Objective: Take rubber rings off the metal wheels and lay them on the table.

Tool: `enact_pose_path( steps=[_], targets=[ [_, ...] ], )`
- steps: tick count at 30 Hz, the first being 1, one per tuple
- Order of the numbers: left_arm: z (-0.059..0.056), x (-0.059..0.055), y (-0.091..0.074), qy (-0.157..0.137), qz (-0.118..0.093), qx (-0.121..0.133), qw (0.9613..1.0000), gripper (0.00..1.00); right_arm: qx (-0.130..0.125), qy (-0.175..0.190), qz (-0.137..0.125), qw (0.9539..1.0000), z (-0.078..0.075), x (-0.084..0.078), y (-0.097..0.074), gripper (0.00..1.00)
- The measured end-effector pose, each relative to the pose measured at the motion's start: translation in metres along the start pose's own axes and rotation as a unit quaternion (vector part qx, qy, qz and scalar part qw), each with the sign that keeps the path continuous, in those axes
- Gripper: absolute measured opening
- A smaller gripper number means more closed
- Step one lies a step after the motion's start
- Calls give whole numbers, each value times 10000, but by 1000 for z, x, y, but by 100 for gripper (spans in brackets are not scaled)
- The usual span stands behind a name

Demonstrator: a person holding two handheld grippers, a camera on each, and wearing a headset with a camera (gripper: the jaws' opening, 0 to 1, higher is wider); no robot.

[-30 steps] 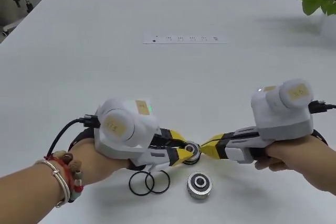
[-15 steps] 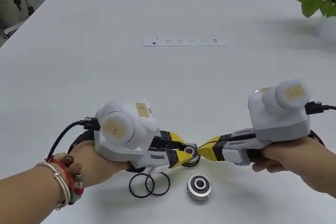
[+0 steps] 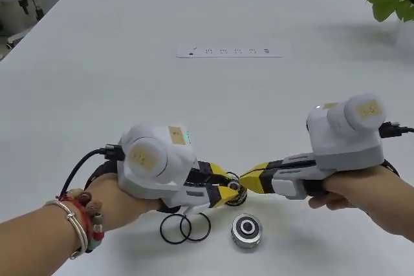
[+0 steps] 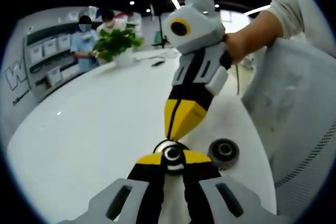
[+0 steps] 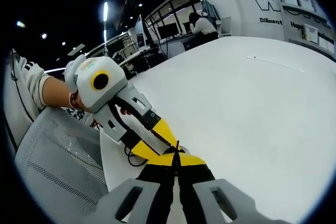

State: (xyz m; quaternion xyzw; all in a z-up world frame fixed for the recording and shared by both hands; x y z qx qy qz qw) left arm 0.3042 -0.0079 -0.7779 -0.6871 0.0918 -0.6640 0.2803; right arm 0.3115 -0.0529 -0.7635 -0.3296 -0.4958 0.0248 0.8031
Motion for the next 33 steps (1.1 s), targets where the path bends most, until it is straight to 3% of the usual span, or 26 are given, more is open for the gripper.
enact_pose_path(
  steps=[12,21,28,33],
  targets=[
    [0,4,-2,-35,61,-54,10000,15,44,94,39,9999,0,-3,-2,0],
    [-9,13,-11,43,22,-250,9997,26,53,54,73,9999,0,-1,-6,0],
    [-9,22,-23,3,-86,-198,9998,44,12,102,-4,9999,1,4,-15,0],
    [-13,25,-34,59,-107,-218,9997,48,-4,120,-50,9999,3,7,-21,0]
  ],
)
Point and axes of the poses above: the centre of the closed fingertips' face, and the gripper's own axes: y roughly forward along the fingers, z roughly to its left, x roughly out of its top, the point moved 3 cm from there along -y, roughly backward along the fingers, and after that the axes turned 2 degrees about -x, right-handed, at the moved point
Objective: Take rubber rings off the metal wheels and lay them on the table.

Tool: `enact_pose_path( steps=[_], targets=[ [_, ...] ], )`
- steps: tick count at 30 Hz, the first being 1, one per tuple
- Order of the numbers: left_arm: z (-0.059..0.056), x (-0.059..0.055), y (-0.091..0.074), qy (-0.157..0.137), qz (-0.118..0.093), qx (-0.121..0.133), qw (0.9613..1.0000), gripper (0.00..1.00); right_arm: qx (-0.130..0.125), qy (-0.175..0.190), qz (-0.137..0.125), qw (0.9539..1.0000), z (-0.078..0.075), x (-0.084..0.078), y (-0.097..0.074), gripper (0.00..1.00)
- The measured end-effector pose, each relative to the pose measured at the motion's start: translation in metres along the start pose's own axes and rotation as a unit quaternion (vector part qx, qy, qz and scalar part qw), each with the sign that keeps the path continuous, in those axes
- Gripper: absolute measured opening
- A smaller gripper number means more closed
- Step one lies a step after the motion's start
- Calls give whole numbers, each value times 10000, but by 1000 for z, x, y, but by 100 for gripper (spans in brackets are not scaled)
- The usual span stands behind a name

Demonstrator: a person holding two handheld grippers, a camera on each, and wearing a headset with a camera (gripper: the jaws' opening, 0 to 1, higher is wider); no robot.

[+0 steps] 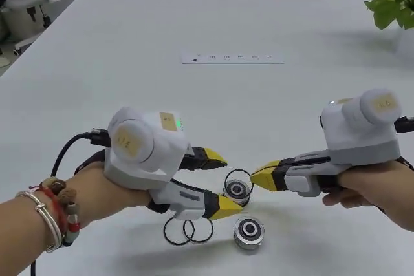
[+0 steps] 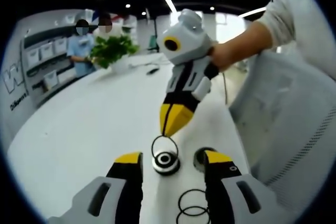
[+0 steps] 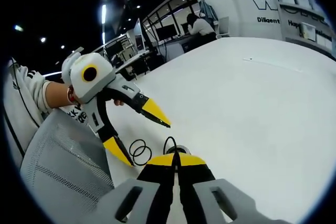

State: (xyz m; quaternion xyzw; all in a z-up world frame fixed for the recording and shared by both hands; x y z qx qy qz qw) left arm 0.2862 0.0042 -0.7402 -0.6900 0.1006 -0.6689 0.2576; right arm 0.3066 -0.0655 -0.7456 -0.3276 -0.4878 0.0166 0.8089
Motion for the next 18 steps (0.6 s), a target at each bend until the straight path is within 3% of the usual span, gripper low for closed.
enact_pose_path(
  steps=[10,18],
  targets=[
    [-10,7,-27,-57,-146,18,9999,62,61,128,-51,9999,5,2,-11,0],
    [-10,4,-55,-96,-179,287,9994,67,165,164,-64,9997,12,4,-16,0]
  ],
)
Point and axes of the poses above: the centre of the closed fingertips' face, and the gripper's own axes: y roughly forward along the fingers, z roughly to its left, x roughly out of its top, the point moved 3 cm from there along -y, roughly backward along the fingers, and after that the axes turned 2 degrees about -x, right-handed, at the moved point
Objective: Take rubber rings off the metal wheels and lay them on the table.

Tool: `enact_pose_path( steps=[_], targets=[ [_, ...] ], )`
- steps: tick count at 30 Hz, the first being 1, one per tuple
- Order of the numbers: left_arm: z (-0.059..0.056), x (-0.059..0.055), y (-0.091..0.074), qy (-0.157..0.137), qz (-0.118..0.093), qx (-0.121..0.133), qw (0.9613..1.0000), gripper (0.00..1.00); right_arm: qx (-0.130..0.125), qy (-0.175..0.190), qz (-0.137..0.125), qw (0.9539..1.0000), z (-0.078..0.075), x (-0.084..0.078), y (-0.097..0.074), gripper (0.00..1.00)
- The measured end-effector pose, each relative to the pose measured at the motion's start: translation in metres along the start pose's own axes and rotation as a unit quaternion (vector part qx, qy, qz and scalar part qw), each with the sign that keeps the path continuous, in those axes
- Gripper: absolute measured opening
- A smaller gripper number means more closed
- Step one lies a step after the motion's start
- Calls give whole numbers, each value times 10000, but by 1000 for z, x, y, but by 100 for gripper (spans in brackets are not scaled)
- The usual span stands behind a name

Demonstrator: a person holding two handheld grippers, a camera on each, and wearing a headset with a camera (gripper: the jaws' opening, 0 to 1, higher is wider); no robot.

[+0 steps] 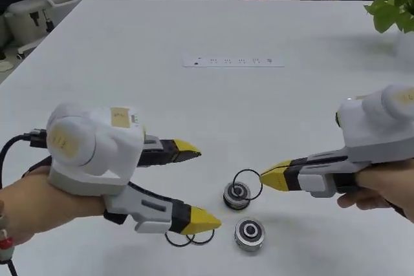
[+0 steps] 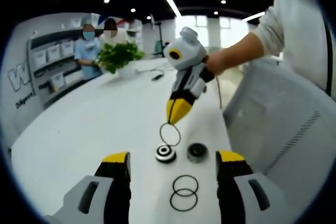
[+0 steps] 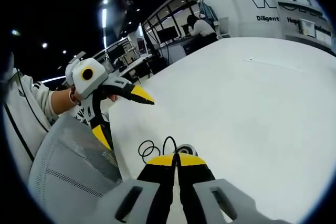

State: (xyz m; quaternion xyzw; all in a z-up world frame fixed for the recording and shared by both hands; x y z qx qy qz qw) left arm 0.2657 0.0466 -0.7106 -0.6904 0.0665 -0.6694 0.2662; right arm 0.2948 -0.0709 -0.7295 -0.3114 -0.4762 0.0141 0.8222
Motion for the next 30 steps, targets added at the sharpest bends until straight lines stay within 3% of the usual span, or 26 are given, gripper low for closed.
enact_pose_path(
  steps=[11,16,30],
  targets=[
    [-5,-12,-28,-43,99,246,9996,71,126,28,-18,9999,9,5,-1,0],
    [-8,-25,-35,-63,246,326,9991,71,201,21,-7,9998,15,7,0,0],
    [-19,-51,-52,-451,281,584,9969,70,420,-56,87,9991,34,8,10,0]
  ],
)
Point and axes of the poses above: the centre of the closed fingertips' face, and the gripper's own axes: y roughly forward along the fingers, z roughly to its left, x roughly out of its top, the point moved 3 cm from there along -y, roughly backward along the fingers, and after that the axes turned 2 degrees about -x, right-handed, at the moved point
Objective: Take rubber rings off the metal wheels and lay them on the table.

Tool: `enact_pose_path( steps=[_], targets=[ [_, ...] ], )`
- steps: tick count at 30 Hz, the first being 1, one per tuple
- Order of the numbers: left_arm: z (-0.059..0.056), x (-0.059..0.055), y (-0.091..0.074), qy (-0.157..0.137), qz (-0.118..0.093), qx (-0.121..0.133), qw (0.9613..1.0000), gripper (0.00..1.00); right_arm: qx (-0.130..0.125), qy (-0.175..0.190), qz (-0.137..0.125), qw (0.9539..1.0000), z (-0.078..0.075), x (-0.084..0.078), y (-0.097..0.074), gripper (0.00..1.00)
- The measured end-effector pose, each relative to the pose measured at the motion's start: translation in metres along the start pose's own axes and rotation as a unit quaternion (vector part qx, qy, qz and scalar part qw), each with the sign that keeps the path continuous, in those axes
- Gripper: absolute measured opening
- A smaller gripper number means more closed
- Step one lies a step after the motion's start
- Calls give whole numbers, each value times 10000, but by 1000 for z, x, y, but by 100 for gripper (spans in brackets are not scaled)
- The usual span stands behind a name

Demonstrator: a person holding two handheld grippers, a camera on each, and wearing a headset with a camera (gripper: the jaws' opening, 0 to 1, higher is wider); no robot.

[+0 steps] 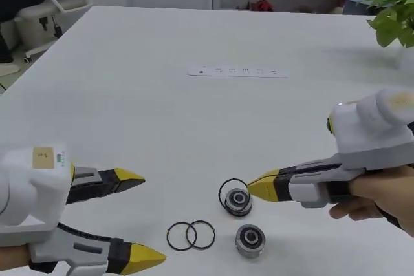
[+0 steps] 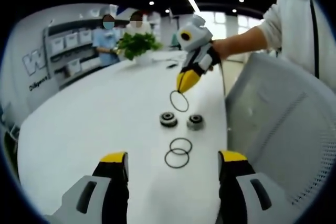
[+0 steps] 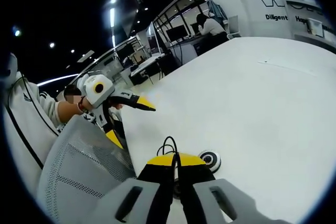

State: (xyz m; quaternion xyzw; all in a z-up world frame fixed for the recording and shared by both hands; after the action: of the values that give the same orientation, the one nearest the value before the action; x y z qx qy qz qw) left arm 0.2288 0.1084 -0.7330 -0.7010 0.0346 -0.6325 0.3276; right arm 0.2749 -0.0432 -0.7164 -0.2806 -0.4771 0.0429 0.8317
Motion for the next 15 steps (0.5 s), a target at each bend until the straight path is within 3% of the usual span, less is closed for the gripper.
enact_pose_path(
  steps=[15],
  targets=[
    [-9,-13,-3,-207,9,81,9998,70,226,-87,194,9995,12,-4,16,0]
  ],
)
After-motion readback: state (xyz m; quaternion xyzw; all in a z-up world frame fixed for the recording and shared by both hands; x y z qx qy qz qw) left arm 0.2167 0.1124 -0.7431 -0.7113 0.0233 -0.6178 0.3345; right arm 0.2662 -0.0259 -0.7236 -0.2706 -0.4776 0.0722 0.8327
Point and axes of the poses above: the centre of the closed fingertips' face, and the gripper's own axes: y roughly forward along the fingers, z roughly to its left, x roughly out of its top, the point moved 3 cm from there along -y, roughly backward along the fingers, and after that the axes turned 2 degrees about -x, right-handed, at the moved point
